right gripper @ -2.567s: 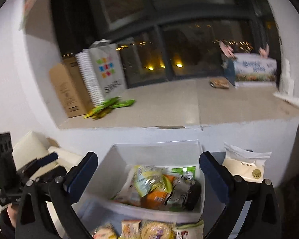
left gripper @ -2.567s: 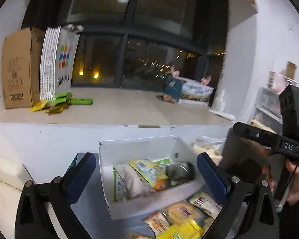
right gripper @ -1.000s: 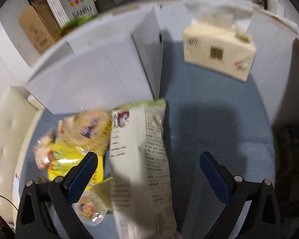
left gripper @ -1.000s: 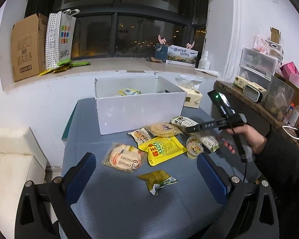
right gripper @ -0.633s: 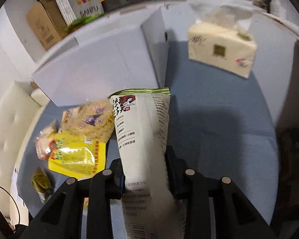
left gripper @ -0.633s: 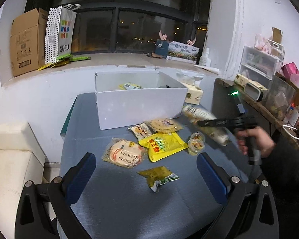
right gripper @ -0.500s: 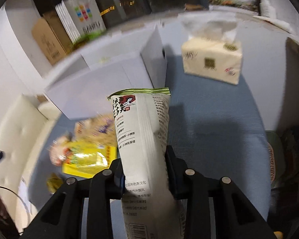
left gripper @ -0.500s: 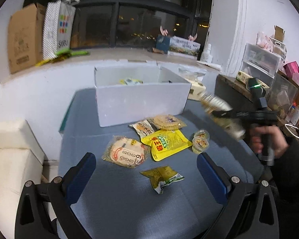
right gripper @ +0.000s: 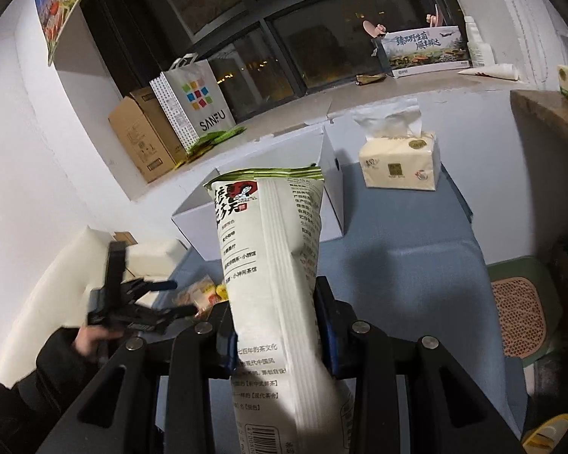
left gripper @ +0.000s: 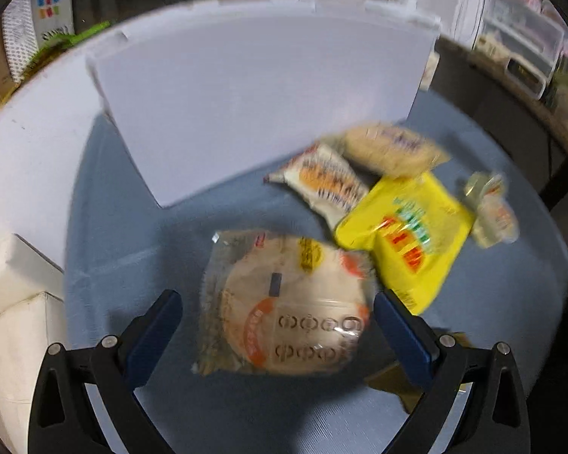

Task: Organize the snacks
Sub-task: 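Drop the white bag in the box with right while left drops rice cake packet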

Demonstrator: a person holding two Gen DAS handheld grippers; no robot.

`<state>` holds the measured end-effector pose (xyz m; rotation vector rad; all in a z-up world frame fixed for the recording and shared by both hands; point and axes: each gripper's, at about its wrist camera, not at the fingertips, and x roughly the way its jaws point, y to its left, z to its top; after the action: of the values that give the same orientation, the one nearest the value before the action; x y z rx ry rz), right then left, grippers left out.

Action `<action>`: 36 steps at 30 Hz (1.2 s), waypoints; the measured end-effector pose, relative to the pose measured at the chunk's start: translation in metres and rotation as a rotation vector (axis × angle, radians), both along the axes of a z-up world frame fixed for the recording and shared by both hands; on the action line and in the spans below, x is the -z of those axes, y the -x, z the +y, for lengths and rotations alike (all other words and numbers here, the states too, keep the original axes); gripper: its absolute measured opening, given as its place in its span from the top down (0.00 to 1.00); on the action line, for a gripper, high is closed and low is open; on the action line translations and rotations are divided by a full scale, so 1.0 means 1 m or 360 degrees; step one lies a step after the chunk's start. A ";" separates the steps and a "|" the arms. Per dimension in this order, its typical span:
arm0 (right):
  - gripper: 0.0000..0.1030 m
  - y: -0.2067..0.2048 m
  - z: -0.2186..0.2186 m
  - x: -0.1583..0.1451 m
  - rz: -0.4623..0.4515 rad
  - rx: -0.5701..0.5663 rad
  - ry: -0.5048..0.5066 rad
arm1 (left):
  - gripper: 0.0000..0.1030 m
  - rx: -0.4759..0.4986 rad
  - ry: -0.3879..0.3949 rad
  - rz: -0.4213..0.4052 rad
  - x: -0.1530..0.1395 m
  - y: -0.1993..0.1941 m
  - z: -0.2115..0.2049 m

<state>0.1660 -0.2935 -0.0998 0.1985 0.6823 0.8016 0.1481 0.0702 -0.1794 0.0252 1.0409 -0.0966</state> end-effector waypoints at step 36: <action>0.70 -0.137 0.120 -0.103 -0.0014 -0.0107 -0.0214 | 0.21 -0.0230 0.0273 -0.0876 -0.207 -0.068 0.043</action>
<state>0.3027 -0.1736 0.0032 0.2950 0.6296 0.9136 0.2161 0.1133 0.0278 -0.1710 0.4798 -0.0425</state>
